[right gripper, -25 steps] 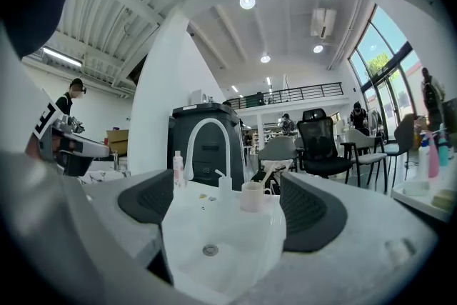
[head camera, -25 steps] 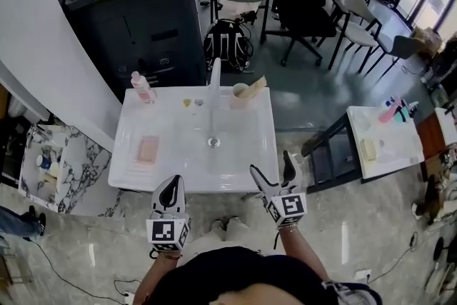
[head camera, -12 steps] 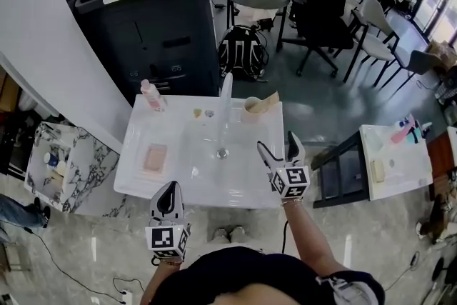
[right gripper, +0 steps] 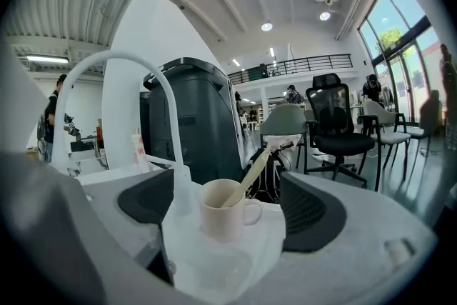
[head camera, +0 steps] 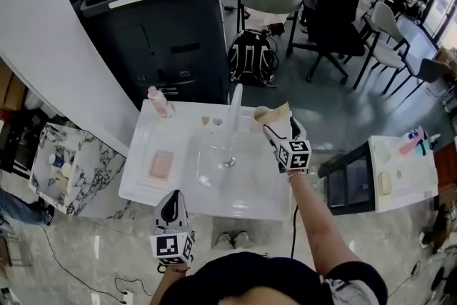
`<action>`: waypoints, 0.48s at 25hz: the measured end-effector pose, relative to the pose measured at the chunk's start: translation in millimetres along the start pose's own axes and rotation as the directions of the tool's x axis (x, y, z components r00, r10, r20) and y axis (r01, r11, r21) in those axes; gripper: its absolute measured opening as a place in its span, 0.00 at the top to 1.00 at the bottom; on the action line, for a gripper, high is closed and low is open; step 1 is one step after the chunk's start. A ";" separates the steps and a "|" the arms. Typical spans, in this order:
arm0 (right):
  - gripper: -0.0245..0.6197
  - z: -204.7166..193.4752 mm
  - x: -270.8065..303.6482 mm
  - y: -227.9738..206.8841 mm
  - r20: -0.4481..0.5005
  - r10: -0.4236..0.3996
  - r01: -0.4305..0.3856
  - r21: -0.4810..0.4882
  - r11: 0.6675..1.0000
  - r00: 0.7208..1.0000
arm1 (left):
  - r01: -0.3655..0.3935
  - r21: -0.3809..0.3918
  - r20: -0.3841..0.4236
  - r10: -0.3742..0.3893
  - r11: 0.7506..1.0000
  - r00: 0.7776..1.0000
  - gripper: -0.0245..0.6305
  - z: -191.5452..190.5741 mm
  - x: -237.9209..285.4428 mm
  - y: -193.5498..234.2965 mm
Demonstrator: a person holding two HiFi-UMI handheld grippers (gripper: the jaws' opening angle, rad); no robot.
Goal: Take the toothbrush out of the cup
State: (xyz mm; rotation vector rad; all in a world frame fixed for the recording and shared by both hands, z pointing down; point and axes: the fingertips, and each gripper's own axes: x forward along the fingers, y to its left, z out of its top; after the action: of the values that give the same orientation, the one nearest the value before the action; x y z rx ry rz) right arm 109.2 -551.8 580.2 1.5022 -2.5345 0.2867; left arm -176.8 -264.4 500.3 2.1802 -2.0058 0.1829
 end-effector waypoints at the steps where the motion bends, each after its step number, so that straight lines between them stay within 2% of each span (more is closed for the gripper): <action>1: 0.25 -3.4 8.0 -1.9 -0.023 0.004 -0.005 -0.025 1.000 1.000 | 0.000 -0.001 0.000 0.000 1.000 1.000 0.96 1.1 1.1 0.1; 3: 0.25 -9.8 23.0 -5.5 -0.069 0.009 -0.014 -0.071 0.997 0.998 | 0.003 0.000 0.005 -0.003 1.000 1.000 0.96 5.8 2.7 -0.2; 7: 0.25 -18.2 46.2 -16.5 -0.116 0.004 -0.012 -0.069 0.998 0.993 | 0.009 0.012 0.019 -0.009 1.000 1.000 0.96 13.5 4.0 -1.2; 9: 0.26 -20.0 52.9 -16.8 -0.146 -0.011 -0.010 -0.140 0.990 0.989 | 0.012 0.011 0.018 -0.012 1.000 1.000 0.96 14.1 5.0 -0.9; 12: 0.34 -23.3 58.4 -11.3 -0.185 -0.016 -0.030 -0.240 0.970 0.983 | 0.022 0.012 0.020 -0.022 1.000 1.000 0.96 17.0 4.7 -3.3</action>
State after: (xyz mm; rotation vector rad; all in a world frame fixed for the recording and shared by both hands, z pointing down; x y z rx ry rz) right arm 92.9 -600.5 618.2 1.3105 -2.3322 0.1062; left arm -173.5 -272.3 484.5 2.2187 -1.9955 0.1717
